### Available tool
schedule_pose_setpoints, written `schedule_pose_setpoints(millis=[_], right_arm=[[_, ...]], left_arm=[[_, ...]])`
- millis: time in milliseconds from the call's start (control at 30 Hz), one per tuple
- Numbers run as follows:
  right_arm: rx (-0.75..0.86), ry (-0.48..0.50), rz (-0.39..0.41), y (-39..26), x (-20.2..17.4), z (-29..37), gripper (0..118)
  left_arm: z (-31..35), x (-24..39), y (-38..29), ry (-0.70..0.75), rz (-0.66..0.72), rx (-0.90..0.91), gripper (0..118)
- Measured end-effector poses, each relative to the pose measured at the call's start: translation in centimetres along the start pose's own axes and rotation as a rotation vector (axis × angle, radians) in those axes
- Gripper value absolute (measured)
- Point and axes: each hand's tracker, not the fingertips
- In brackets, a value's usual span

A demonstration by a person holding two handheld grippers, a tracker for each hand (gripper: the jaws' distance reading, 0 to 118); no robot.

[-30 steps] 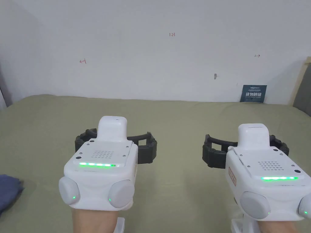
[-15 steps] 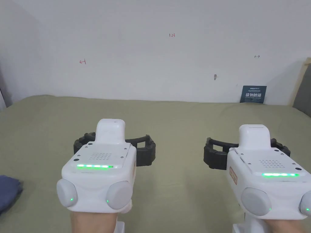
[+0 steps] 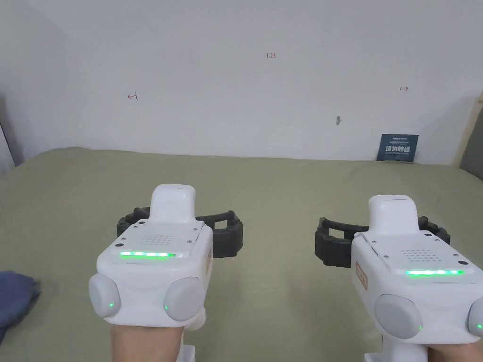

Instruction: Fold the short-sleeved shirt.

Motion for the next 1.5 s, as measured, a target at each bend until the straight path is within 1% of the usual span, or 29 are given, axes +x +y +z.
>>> schedule_pose_setpoints(millis=[100, 267, 333, 400, 533, 600, 767, 1067, 1500], right_arm=[[-0.021, 0.03, -0.028, 0.3, 0.2, 0.0, 118], [0.003, -0.01, -0.014, 0.4, 0.0, 0.2, 118], [0.01, 0.01, -0.033, 0.5, 0.2, 0.4, 118], [-0.002, 0.045, -0.072, 0.6, 0.5, 0.4, 118], [0.02, -0.006, -0.027, 0.5, 0.4, 0.4, 118], [0.014, -0.008, -0.018, 0.4, 0.5, 0.3, 118], [0.016, -0.015, -0.042, 0.5, 1.0, 0.3, 118], [-0.003, -0.021, -0.035, 0.1, 1.5, 0.0, 118], [0.001, -0.025, -0.047, 0.4, 1.7, -0.1, 118]], left_arm=[[0.1, 0.1, -0.1, -0.004, -0.002, -0.008, 118], [0.2, 0.2, -0.2, -0.008, -0.013, -0.013, 118], [0.2, 0.3, -0.3, -0.009, -0.018, -0.013, 118], [0.2, 0.3, -0.4, -0.014, -0.015, -0.018, 118], [0.3, 0.3, -0.3, -0.013, -0.013, -0.018, 118], [0.3, 0.4, -0.2, -0.009, -0.013, -0.016, 118], [0.4, 0.4, 0.0, -0.012, -0.01, -0.016, 118], [0.4, 0.5, 0.4, -0.016, -0.013, -0.009, 118], [0.6, 0.7, 0.5, -0.027, -0.016, -0.01, 118]])
